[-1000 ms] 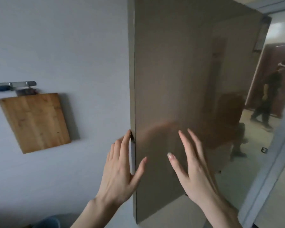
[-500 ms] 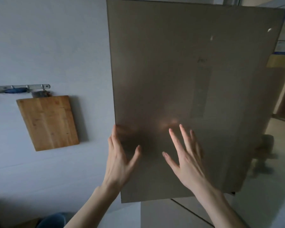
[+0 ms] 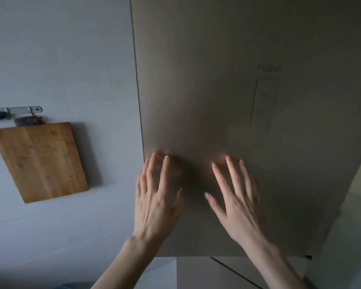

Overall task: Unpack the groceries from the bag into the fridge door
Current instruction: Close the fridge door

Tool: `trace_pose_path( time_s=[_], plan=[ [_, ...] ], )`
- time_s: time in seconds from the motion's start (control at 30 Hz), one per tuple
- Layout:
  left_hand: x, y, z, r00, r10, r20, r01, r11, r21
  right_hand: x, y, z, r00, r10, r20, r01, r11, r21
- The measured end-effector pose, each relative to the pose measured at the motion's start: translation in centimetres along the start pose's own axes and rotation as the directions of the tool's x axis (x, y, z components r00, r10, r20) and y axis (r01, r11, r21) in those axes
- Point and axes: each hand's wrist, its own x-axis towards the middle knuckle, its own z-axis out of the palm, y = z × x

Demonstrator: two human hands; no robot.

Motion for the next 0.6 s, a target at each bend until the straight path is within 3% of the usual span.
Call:
trace_pose_path(
  time_s=[0.33,0.6],
  plan=[
    [3.0,-5.1,7.0,0.992,0.125,0.03,-0.123,0.99,-0.074,3.1,1.3,5.1,0.975,0.056,-0.215,-0.095,0.979,-0.179],
    [6.5,-7.1,11.8,0.973,0.225,0.061,-0.214,0.965,-0.152,4.4,3.0,8.0,0.962,0.148,-0.229,-0.204,0.949,-0.242]
  ],
)
